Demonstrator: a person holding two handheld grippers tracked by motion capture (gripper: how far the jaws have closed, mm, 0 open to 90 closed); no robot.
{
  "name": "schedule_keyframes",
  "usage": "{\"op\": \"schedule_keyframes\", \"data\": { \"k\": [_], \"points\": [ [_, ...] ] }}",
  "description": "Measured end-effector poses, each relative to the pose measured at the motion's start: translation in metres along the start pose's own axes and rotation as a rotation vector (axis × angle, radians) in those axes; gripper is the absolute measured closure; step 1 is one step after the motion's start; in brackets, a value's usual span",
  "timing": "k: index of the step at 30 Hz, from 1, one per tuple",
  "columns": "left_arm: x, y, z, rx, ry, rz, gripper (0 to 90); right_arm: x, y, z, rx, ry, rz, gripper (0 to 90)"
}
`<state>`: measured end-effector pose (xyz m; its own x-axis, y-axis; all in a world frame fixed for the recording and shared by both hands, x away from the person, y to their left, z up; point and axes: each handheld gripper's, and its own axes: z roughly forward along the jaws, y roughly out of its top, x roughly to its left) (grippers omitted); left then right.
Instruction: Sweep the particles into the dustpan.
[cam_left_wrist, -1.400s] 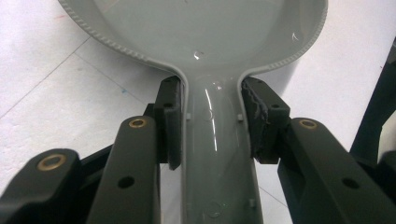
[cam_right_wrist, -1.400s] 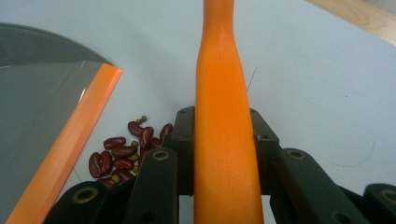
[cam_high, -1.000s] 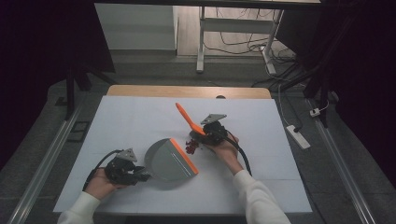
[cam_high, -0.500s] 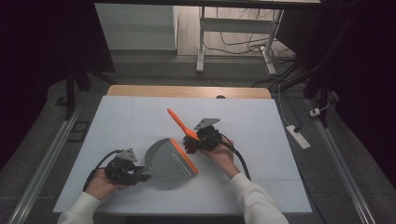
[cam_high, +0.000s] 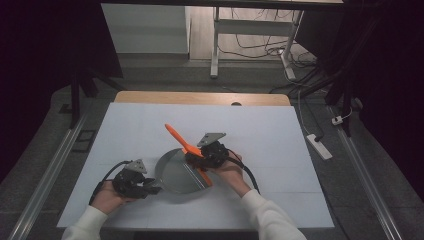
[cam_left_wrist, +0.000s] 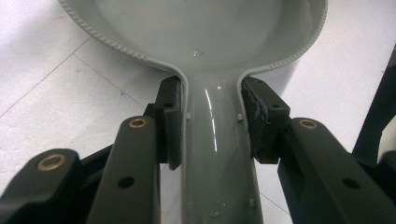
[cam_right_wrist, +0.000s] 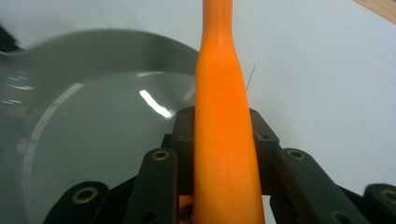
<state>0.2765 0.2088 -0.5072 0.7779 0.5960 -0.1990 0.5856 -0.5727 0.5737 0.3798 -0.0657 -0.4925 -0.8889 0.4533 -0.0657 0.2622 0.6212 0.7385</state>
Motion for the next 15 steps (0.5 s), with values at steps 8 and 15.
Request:
{"op": "schedule_keyframes", "data": {
  "k": [8, 15],
  "points": [
    [0.0, 0.0, 0.0, 0.0, 0.0, 0.0, 61.3, 0.018, 0.014, -0.009, -0.043, 0.032, -0.061, 69.9],
    [0.0, 0.0, 0.001, -0.001, 0.001, 0.0, 61.3, 0.002, 0.011, -0.023, -0.059, -0.024, -0.03, 69.9]
  ]
}}
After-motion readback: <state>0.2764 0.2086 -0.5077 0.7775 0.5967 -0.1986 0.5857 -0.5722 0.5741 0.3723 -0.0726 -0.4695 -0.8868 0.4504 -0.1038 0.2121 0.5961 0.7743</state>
